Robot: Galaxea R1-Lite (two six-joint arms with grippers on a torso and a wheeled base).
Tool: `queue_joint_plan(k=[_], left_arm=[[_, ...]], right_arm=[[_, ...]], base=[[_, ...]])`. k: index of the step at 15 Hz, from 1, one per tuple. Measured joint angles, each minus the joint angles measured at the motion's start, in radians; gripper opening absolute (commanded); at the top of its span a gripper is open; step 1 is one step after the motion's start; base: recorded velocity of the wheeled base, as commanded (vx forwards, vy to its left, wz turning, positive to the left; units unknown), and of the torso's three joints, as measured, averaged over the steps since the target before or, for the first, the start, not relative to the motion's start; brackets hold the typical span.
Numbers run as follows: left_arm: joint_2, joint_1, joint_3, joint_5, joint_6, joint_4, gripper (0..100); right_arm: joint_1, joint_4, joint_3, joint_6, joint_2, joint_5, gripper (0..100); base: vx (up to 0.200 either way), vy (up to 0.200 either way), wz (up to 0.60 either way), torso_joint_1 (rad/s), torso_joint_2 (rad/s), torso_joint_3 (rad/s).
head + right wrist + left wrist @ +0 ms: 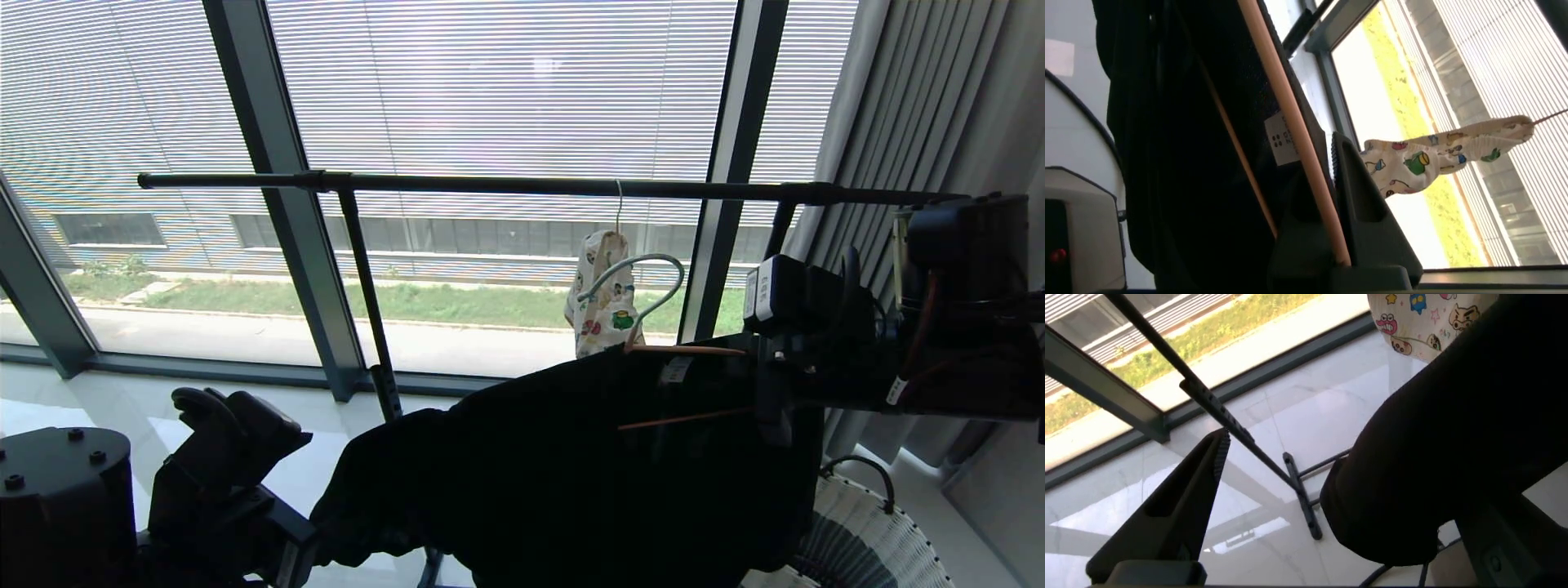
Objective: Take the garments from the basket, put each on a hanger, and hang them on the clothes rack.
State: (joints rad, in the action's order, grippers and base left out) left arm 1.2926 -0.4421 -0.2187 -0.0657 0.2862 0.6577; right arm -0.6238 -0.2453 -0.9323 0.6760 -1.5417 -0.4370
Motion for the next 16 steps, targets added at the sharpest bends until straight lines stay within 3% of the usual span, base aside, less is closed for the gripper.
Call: queue_joint_plan(k=[4,9,12,13,16], left_arm=[[0.019,0.061,0.007,0.0,0.0,0.0,0],[0.047,0.269,0.014,0.001,0.008,0.0,0],[0.053,0.298,0.021,0.001,0.01,0.0,0],[0.053,0.294,0.021,0.001,0.009,0.0,100],[0.05,0.287,0.017,-0.001,0.006,0.0,100]], right_arm=[[0.0,0.0,0.0,-0.001,0.003,0.001,0],[0.05,0.0,0.0,-0.006,0.01,0.001,0],[0.06,-0.001,-0.001,-0.011,0.011,0.001,0],[0.06,-0.001,-0.001,-0.011,0.011,0.001,0],[0.06,-0.001,-0.002,-0.011,0.012,0.004,0]], base=[[0.0,0.0,0.0,0.0,0.0,0.0],[0.0,0.0,0.0,0.0,0.0,0.0],[0.0,0.0,0.0,0.0,0.0,0.0],[0.0,0.0,0.0,0.0,0.0,0.0],[0.0,0.0,0.0,0.0,0.0,0.0]])
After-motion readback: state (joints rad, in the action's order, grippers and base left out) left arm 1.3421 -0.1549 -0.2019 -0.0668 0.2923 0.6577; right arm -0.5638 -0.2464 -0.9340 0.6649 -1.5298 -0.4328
